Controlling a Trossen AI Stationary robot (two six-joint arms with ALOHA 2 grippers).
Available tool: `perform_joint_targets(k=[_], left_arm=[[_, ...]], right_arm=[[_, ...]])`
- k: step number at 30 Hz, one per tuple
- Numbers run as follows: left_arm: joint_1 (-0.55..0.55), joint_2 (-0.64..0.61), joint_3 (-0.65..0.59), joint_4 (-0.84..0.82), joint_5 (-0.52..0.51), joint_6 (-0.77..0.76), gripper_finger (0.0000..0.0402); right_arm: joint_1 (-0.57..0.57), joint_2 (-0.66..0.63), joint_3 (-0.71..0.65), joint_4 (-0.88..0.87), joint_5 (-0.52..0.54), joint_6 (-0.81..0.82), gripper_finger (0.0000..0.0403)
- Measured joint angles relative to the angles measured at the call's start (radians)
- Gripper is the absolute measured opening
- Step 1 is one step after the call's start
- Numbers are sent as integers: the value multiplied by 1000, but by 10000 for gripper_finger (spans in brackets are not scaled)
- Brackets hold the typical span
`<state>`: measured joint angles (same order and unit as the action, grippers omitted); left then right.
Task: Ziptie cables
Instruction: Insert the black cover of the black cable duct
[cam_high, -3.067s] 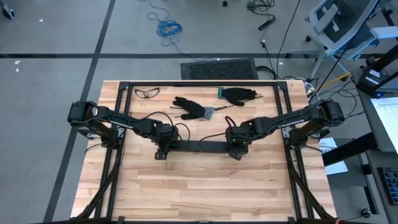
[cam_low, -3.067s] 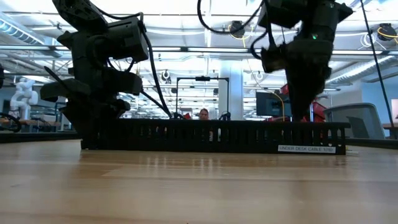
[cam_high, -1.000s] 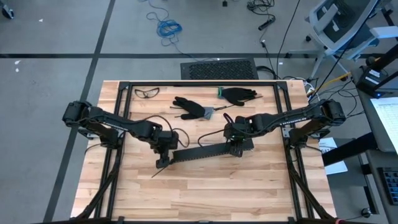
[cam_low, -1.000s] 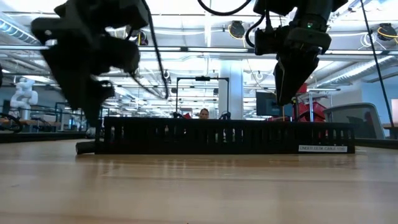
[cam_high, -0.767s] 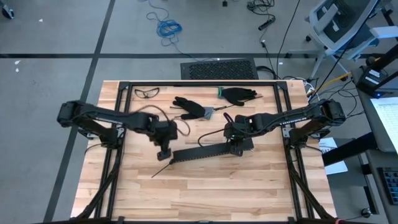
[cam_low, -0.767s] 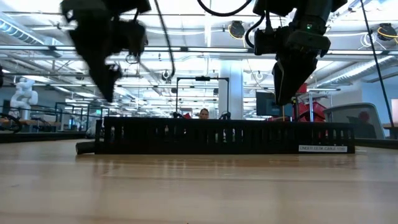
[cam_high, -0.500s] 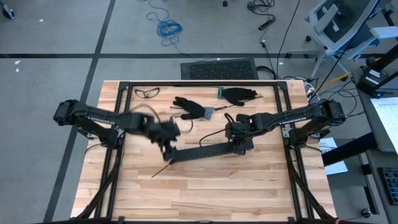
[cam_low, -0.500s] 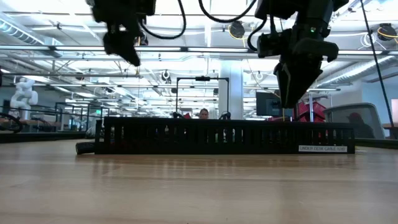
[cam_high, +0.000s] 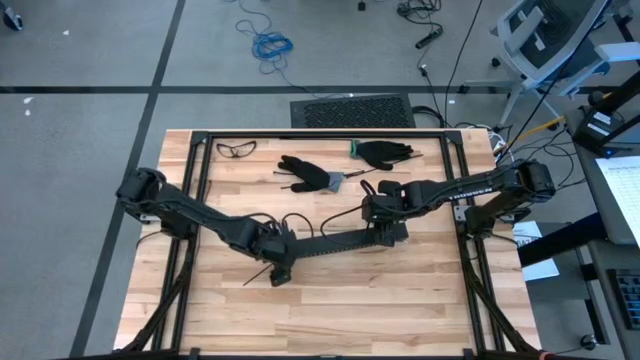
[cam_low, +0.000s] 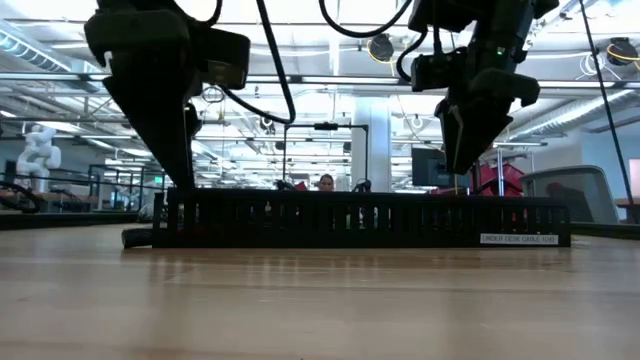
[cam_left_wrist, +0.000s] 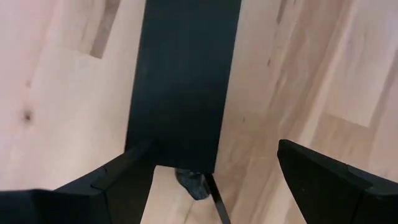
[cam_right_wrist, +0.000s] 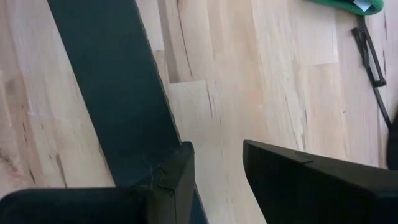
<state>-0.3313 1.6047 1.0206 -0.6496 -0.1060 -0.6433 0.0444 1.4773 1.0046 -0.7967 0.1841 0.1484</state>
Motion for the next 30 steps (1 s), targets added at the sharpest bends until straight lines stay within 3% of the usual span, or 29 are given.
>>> perform_joint_targets(k=[6,14,18,24,30], left_arm=[[2,-3,0,-70,-99,3,331],[-5,-83,7,-151,-111,8,331],[5,-117,17,-172,-113,123,331],[92,-118,17,-257,3,350,331],[186,-118,17,-251,82,396,331]], right_arm=[[1,0,0,12,0,20,130],[1,0,0,29,0,20,130],[1,0,0,58,1,21,130],[1,0,0,101,2,16,130],[1,0,0,101,3,16,130]])
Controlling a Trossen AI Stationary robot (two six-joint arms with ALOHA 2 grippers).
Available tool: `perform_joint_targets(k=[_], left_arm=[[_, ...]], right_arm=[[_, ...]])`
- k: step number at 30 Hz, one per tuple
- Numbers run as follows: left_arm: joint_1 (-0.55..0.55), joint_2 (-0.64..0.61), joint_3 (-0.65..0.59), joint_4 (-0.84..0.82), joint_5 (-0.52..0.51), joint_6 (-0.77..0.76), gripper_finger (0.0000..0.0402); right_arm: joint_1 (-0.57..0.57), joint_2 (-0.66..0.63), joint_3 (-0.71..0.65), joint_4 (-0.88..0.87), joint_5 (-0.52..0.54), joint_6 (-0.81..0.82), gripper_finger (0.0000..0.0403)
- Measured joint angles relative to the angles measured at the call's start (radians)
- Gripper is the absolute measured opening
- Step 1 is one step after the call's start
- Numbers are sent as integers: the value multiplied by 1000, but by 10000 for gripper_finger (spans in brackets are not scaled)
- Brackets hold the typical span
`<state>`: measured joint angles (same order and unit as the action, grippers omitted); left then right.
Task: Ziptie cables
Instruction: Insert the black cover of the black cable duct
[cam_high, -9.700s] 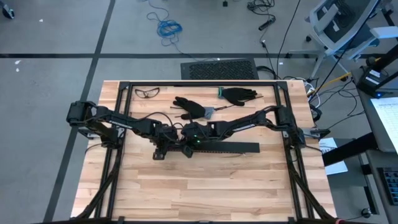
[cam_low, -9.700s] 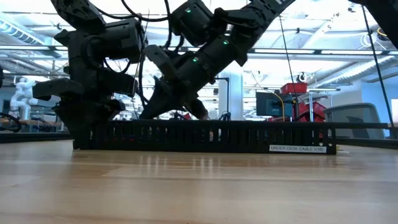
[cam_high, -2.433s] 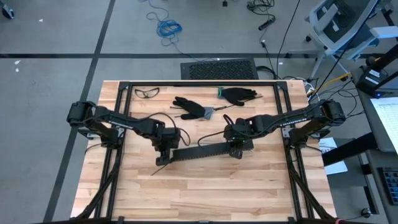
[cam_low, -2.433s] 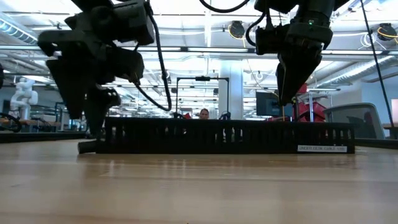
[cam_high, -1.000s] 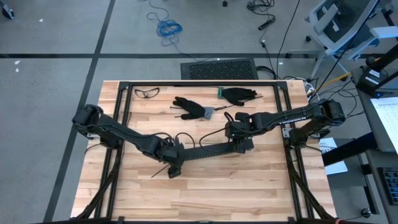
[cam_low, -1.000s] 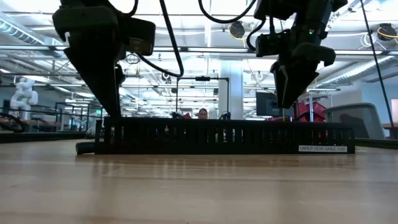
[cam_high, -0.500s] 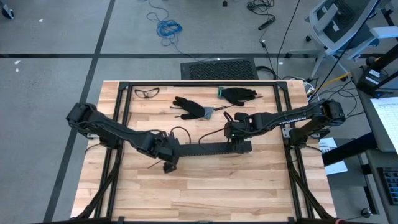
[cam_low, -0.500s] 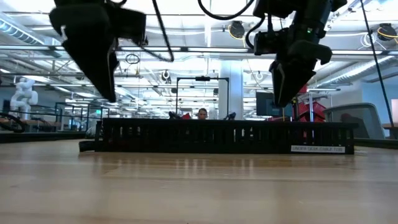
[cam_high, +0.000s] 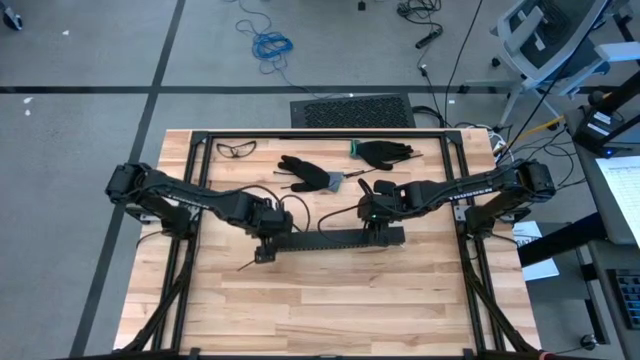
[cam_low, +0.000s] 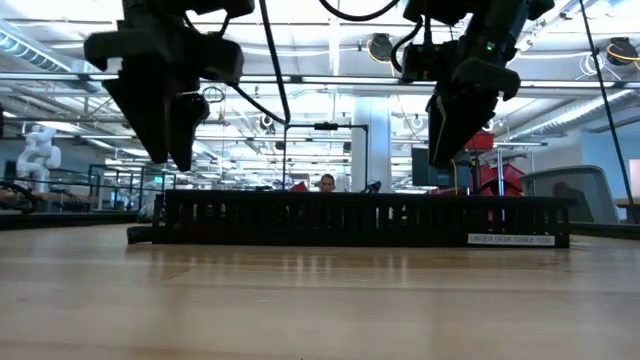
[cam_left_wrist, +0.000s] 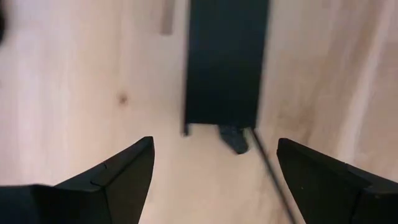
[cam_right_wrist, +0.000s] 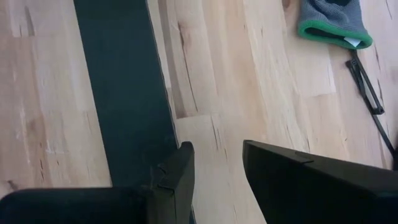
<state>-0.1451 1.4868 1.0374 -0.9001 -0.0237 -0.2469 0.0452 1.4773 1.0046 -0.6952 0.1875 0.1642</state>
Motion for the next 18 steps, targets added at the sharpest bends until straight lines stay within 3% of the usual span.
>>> perform_joint_targets(k=[18], left_arm=[[10,0,-84,138,56,-44,331]], right_arm=[[0,0,0,9,0,-19,130]])
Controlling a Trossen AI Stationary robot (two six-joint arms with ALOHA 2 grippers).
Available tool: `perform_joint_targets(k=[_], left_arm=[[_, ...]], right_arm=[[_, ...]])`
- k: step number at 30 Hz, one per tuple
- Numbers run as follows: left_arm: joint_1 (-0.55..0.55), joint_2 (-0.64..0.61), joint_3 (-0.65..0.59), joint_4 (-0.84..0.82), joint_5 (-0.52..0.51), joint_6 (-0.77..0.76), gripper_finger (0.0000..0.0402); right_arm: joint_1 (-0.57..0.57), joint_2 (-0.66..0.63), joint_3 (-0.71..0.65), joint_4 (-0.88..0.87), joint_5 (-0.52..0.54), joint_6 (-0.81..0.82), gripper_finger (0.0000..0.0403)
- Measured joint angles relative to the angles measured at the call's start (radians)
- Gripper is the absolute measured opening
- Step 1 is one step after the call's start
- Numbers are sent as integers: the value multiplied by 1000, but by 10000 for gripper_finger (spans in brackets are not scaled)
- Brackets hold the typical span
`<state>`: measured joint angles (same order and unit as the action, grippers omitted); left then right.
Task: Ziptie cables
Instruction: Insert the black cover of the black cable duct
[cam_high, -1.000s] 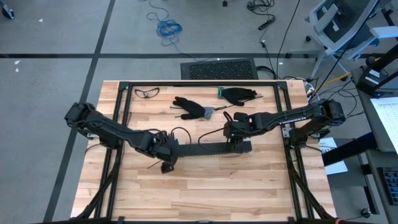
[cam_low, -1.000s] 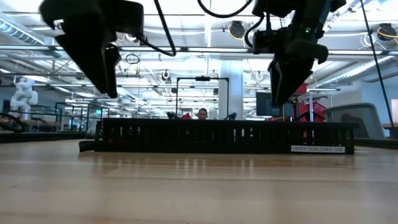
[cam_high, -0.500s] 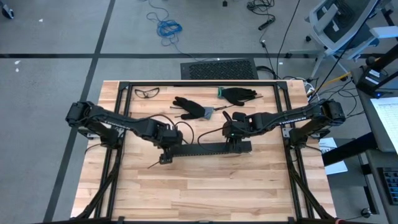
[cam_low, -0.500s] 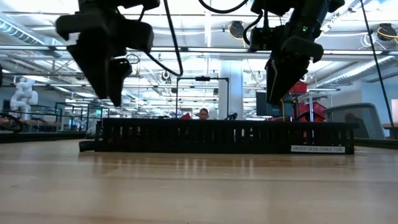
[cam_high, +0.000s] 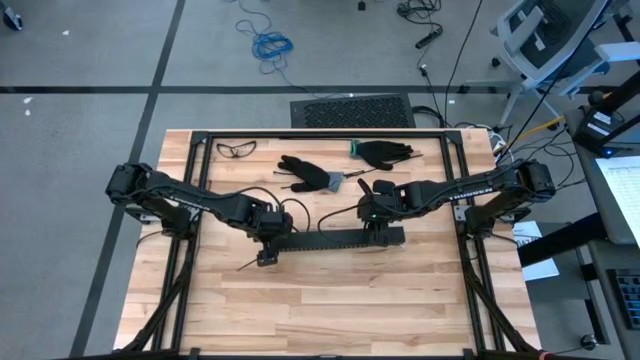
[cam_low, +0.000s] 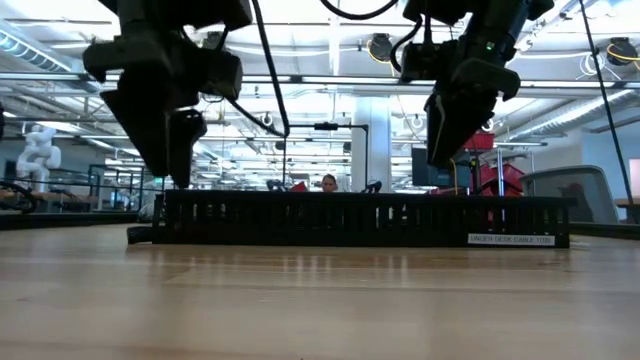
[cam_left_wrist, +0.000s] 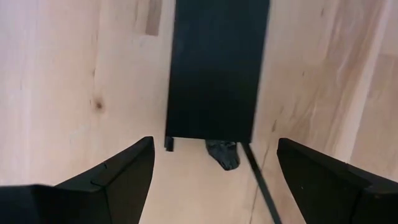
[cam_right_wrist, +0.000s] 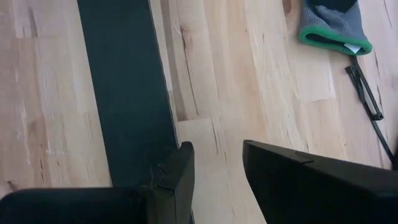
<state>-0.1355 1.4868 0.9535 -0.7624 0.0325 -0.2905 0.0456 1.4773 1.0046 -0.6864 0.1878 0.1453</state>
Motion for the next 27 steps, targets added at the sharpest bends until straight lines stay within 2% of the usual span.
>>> perform_joint_targets(k=[4,10,21,27], left_arm=[[0,0,-27,39,25,-18,331],[2,7,-30,52,-9,0,331],[3,70,-32,84,0,46,331],[3,107,-84,140,1,61,331]], right_arm=[[0,0,0,4,0,8,130],[0,0,0,21,0,9,130],[0,0,0,28,-1,11,130],[0,0,0,26,-2,11,130]])
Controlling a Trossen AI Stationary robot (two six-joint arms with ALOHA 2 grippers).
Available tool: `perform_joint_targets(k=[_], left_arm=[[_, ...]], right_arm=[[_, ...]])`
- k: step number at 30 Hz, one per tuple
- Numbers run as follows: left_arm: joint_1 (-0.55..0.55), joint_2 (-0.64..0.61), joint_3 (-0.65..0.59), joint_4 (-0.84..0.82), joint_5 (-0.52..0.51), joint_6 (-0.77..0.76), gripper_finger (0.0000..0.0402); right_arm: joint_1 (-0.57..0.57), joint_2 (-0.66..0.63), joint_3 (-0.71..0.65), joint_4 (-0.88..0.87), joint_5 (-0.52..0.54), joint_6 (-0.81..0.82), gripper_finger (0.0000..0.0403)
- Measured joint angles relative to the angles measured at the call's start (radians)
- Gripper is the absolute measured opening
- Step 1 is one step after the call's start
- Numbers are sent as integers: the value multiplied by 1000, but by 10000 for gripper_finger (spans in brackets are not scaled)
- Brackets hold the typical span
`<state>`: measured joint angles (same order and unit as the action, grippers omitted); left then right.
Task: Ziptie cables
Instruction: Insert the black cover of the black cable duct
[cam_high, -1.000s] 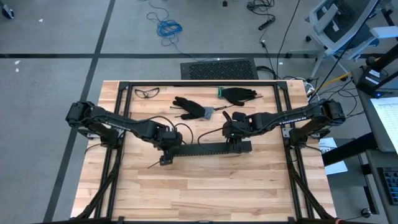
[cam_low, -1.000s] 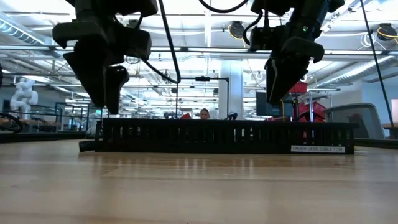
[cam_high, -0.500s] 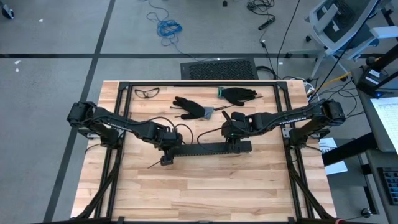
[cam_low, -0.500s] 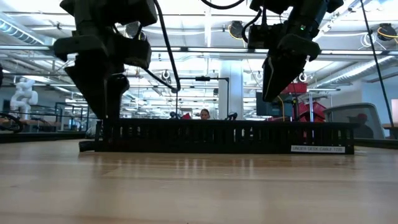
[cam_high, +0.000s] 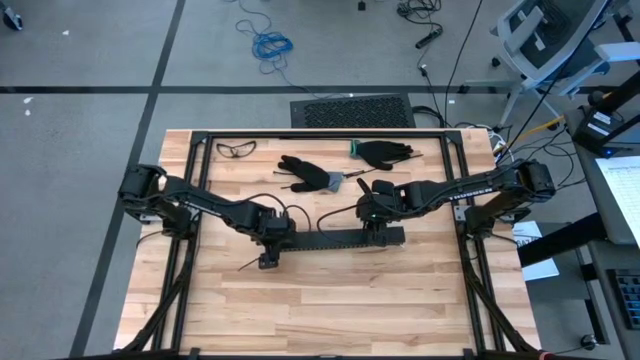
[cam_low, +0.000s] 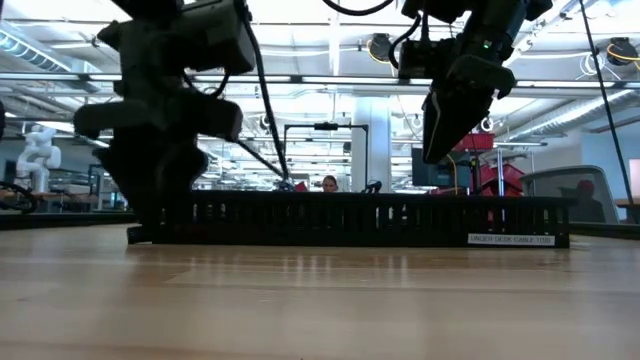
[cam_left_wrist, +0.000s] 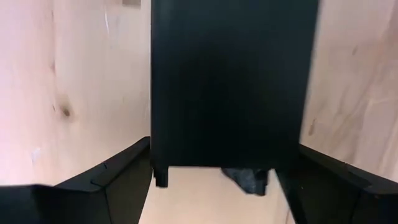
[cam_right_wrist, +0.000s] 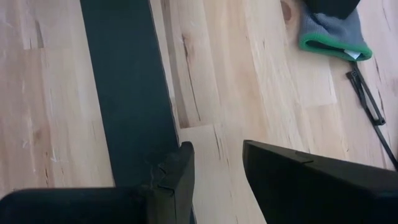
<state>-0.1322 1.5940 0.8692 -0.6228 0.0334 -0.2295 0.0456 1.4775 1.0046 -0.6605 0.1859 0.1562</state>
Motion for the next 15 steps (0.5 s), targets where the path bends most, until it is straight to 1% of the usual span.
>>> perform_joint_targets(k=[6,10,15], left_arm=[[0,3,-12,11,-4,0,331],[0,3,-12,43,-8,-19,331],[0,3,-11,60,-42,-25,331]], right_arm=[[18,0,0,-122,-2,-9,130],[32,-18,0,-137,-4,6,130],[37,-24,0,-153,-1,40,130]])
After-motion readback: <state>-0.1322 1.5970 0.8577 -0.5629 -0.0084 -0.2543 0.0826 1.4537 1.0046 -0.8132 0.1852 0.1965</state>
